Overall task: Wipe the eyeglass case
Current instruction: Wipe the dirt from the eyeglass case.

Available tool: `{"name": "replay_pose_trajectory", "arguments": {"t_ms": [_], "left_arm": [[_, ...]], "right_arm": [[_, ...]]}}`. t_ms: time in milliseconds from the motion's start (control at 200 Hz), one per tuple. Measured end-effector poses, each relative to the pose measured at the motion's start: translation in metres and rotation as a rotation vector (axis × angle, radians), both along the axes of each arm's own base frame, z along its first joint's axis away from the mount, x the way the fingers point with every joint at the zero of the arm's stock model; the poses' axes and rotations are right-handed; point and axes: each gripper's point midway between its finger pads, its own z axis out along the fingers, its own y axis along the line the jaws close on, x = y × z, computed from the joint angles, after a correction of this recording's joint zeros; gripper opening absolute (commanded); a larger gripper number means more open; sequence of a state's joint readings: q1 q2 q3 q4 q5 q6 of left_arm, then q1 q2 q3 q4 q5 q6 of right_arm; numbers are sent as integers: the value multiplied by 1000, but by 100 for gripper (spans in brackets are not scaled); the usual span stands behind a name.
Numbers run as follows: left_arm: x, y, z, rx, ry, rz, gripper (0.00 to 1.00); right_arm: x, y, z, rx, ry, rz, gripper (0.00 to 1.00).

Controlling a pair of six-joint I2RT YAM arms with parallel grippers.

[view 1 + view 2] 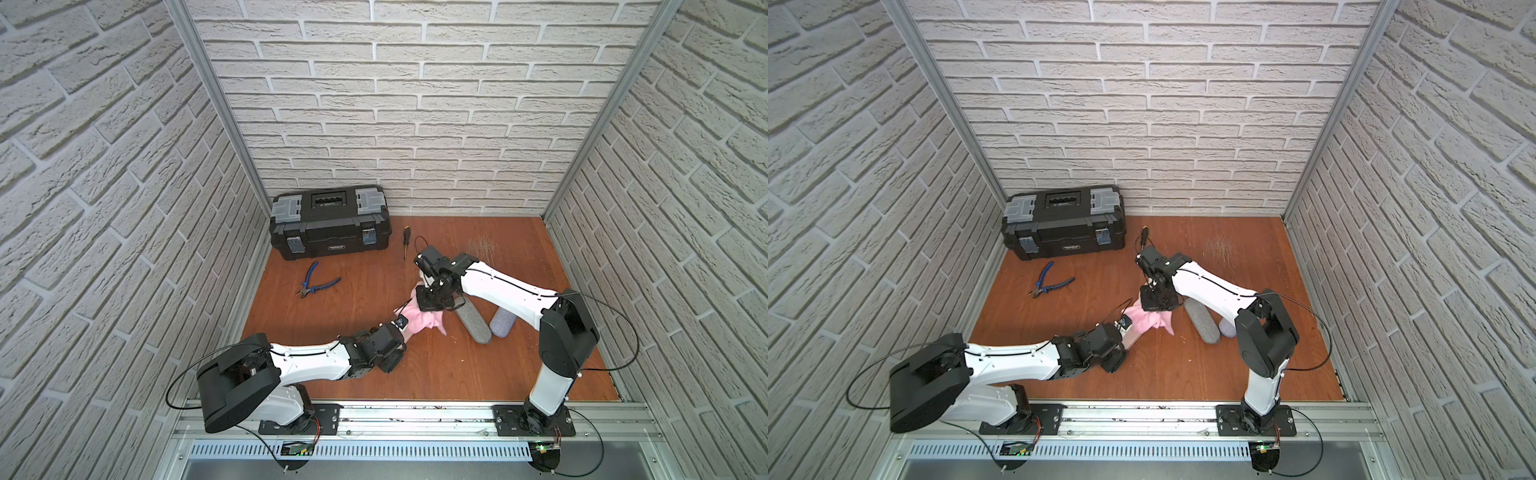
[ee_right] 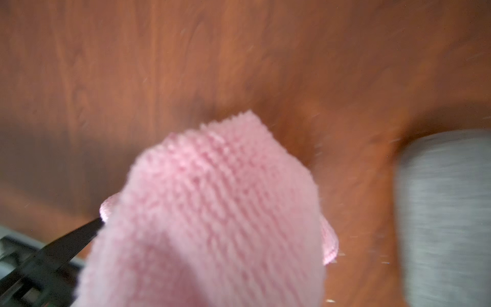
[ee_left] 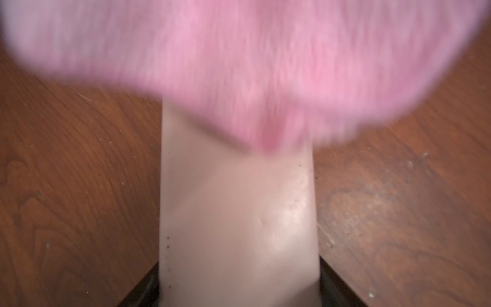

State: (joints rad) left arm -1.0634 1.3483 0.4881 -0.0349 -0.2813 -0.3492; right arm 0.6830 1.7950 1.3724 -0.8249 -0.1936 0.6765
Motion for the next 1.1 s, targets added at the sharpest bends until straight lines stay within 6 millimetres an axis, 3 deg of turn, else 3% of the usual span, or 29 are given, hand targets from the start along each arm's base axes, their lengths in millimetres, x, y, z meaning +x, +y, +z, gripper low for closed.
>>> {"name": "replay_pose_trajectory", "arguments": {"t_ms": [90, 150, 190, 300, 360, 395, 460, 540, 660, 765, 835, 925, 995, 1035, 1100], "left_arm": [[-1, 1, 0, 3, -10, 3, 41], [-2, 3, -1, 11, -13, 2, 41], [-2, 2, 0, 12, -18, 1, 41], [-3, 3, 1, 23, -36, 3, 41], [-4, 3, 1, 33, -51, 2, 41], [-5, 3, 2, 39, -59, 2, 41], [-6, 2, 1, 51, -72, 4, 41], [-6, 1, 2, 70, -93, 7, 42], [-7, -1, 3, 103, -130, 10, 43], [-9, -1, 3, 116, -151, 17, 43], [-9, -1, 4, 117, -159, 24, 43], [-10, -2, 4, 122, -172, 24, 44], [-10, -2, 5, 125, -177, 21, 44], [-10, -2, 5, 125, -177, 21, 44], [-10, -3, 5, 125, -178, 19, 44]], "right_arm": [[-24, 21, -25, 80, 122, 2, 2], [-24, 17, -41, 59, 175, -5, 2], [-20, 12, -40, 52, 193, -3, 2], [28, -36, -30, -170, 23, -23, 2], [53, -58, -13, -286, -84, -22, 2], [62, -62, -2, -313, -126, -17, 2], [64, -51, 13, -283, -157, 5, 2], [46, -19, 16, -161, -122, 41, 2], [10, 22, -8, 32, 29, 46, 2], [-4, 30, -31, 81, 152, 41, 2], [6, 17, -32, 60, 160, 33, 2], [39, -31, -30, -127, 55, 0, 2], [62, -64, -17, -273, -35, -11, 2], [70, -70, -8, -309, -69, -7, 2], [71, -56, 7, -267, -93, 20, 2]]}}
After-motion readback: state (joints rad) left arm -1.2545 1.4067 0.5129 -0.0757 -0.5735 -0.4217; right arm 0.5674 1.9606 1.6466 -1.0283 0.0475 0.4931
